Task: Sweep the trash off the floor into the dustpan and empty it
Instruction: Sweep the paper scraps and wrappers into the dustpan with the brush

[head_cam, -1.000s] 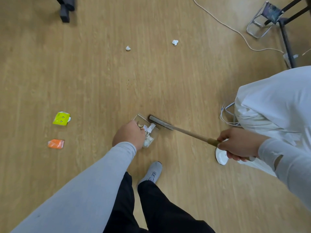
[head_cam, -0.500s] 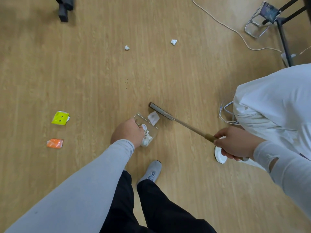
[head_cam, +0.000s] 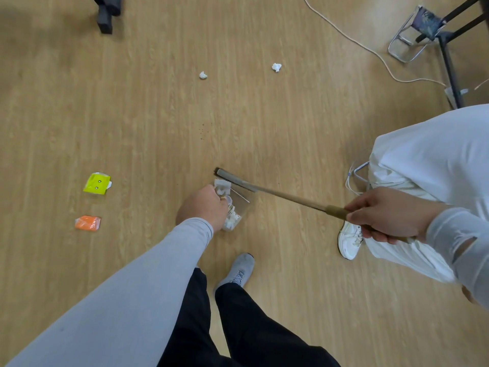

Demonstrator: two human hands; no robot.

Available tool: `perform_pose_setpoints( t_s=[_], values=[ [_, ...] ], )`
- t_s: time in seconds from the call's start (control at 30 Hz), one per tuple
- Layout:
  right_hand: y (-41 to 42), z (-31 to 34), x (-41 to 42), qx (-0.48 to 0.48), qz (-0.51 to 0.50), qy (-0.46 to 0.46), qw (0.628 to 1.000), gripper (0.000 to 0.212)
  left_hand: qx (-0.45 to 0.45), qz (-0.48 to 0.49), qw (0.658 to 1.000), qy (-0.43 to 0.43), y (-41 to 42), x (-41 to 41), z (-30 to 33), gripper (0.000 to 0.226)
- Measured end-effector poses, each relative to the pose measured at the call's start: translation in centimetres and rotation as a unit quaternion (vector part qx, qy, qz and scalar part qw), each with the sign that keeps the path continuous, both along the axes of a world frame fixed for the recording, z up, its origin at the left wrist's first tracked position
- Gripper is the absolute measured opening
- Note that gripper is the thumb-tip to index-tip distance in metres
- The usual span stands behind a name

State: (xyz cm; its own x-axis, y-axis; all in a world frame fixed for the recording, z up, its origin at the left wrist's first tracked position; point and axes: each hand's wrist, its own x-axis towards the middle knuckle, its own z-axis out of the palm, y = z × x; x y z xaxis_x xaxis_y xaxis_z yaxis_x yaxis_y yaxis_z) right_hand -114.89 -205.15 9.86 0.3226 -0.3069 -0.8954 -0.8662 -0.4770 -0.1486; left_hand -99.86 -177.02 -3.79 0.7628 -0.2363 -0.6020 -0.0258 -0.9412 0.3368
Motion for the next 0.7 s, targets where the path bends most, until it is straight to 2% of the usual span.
perform_pose_setpoints(
  t_s=[0.43, 0.6, 0.7],
  values=[
    [2.1, -1.9, 0.8, -0.065, -0.071, -0.034, 0.995, 0.016, -0.014, 0.001, 1.0, 0.001, 0.7, 0.1, 0.7, 0.014],
    [2.6, -0.9, 2.4, -0.062, -0.126, -0.068, 0.988, 0.016, -0.047, 0.053, 0.997, -0.001, 5.5, 1.7, 2.7, 0.016],
    [3.2, 0.9, 4.7, -0.071, -0.156, -0.086, 0.981, 0.018, -0.073, 0.067, 0.995, -0.014, 8.3, 3.7, 4.8, 0.031]
  ],
)
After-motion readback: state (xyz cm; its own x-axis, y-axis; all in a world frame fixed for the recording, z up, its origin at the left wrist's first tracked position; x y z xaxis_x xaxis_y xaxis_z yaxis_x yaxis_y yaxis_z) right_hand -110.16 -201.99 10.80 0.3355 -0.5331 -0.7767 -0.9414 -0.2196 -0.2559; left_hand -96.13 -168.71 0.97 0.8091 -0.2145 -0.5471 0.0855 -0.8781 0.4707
